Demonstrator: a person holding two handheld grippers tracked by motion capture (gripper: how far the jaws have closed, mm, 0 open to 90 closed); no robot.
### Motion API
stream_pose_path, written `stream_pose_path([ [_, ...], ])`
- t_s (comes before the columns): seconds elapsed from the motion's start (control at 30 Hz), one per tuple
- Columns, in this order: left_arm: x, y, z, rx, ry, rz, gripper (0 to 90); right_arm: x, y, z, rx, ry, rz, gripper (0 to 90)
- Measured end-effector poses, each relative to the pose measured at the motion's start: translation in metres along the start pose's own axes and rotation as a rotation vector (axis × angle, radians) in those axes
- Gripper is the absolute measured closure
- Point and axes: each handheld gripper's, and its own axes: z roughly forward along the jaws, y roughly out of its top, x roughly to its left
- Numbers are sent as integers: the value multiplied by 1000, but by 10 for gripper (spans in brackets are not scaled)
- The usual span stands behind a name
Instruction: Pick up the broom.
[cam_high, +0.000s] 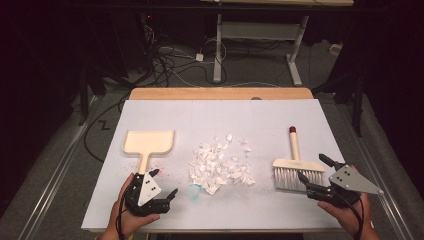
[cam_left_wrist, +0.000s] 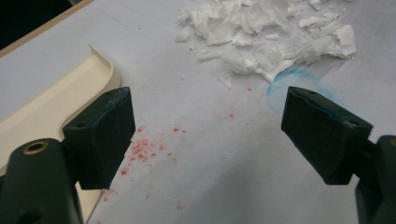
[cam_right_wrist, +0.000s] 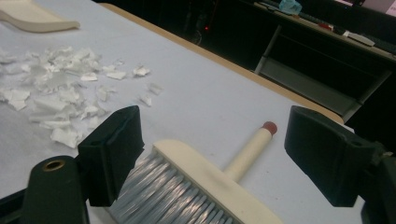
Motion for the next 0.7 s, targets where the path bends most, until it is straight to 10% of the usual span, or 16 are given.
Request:
stream_pose_path([
  [0.43,0,-1,6,32,-29,5,167,0,0,0,21,-21,13,196],
  [0.7,1,0,13,53,-43,6,167,-17,4,22,126,-119,38,197],
])
